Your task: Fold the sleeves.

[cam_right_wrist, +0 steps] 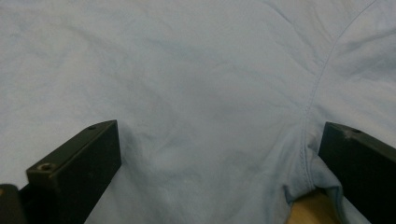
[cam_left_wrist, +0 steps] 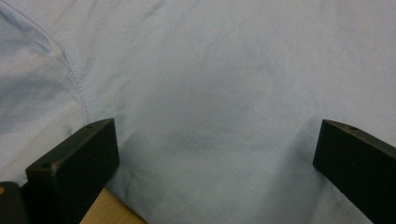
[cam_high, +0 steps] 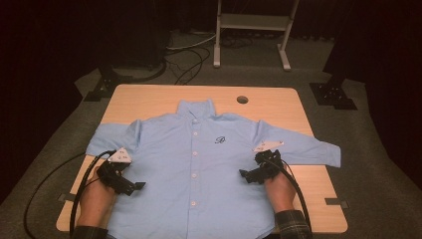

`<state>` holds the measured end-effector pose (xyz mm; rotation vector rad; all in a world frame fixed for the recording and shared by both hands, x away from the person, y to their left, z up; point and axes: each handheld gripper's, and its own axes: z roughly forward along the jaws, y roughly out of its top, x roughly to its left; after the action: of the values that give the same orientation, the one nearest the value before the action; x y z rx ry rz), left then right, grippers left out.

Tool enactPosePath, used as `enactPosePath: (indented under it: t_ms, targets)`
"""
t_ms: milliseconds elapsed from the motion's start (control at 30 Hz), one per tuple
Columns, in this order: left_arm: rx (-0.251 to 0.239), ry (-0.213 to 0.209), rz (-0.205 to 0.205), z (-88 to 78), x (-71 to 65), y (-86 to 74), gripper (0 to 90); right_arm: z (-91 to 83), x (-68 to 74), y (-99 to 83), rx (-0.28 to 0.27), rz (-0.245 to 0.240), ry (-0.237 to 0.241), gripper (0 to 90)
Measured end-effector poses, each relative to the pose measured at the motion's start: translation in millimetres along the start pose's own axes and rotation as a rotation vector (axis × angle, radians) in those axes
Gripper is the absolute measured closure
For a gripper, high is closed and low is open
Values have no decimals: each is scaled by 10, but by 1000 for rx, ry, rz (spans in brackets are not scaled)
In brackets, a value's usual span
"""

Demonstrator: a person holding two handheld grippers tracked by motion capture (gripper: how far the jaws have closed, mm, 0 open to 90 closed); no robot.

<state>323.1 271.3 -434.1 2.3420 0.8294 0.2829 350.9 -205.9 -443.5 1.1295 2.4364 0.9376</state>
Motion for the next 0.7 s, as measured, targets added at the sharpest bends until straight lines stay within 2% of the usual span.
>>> enactPosePath:
  t_ms: [300,700]
  targets:
    - [7,18,2,-59,57,-75,0,64,83,73,2,-12,6,0]
    - [6,19,-3,-126,143,-156,0,128,185,148,5,-14,10,0]
